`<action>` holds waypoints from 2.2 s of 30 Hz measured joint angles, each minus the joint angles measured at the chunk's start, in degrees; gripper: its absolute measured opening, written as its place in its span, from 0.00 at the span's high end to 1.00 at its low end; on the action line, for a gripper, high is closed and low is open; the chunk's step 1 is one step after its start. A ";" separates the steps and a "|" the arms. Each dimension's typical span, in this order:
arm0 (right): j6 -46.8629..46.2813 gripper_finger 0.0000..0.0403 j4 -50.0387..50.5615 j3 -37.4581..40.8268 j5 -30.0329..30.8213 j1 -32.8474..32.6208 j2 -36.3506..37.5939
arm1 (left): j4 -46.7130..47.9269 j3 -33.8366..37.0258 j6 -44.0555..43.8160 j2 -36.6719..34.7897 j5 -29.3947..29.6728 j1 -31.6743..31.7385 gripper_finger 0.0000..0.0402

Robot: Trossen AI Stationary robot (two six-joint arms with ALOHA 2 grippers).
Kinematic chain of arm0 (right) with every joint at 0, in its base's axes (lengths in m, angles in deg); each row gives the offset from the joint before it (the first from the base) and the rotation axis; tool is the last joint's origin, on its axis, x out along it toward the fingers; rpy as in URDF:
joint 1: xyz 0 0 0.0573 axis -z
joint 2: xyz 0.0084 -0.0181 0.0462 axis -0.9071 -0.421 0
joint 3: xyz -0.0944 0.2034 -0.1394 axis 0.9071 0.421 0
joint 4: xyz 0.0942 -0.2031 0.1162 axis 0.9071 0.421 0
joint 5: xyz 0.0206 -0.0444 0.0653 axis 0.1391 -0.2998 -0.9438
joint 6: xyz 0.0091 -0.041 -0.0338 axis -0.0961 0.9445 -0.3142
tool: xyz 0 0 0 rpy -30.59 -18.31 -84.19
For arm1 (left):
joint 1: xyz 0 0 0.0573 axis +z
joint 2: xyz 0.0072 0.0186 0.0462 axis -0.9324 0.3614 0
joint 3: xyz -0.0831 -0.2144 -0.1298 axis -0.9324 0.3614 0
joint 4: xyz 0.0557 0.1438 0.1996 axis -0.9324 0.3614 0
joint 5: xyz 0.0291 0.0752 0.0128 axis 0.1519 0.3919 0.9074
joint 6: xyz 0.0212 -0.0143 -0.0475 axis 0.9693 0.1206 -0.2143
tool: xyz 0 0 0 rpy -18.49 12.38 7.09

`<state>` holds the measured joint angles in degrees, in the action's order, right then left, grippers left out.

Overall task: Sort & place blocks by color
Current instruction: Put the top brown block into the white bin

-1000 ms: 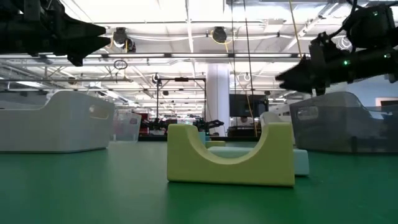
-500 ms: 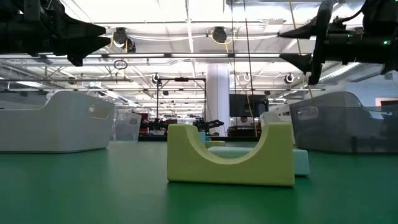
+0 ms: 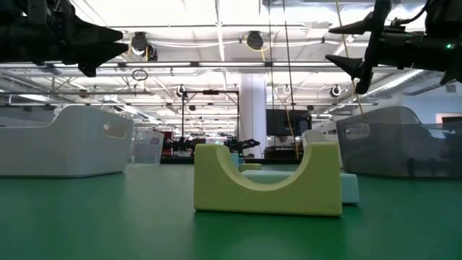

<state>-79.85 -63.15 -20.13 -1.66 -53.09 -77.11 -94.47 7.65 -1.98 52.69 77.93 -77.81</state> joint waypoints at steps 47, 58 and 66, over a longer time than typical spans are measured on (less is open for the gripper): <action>10.33 0.38 41.17 -29.40 -8.98 -0.13 -0.18 | -26.24 0.00 -18.46 -0.02 -0.02 -0.03 0.54; 7.72 0.38 39.47 -31.36 -8.98 -1.00 -4.97 | -27.98 -0.01 -25.68 0.00 3.90 0.02 0.54; 11.79 0.38 39.67 -39.22 -9.01 -3.91 -13.65 | -34.05 -0.02 -34.99 -0.07 0.91 0.02 0.54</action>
<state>-68.06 -23.48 -59.35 -10.67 -57.00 -90.75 -128.52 7.64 -36.98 52.63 78.84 -77.79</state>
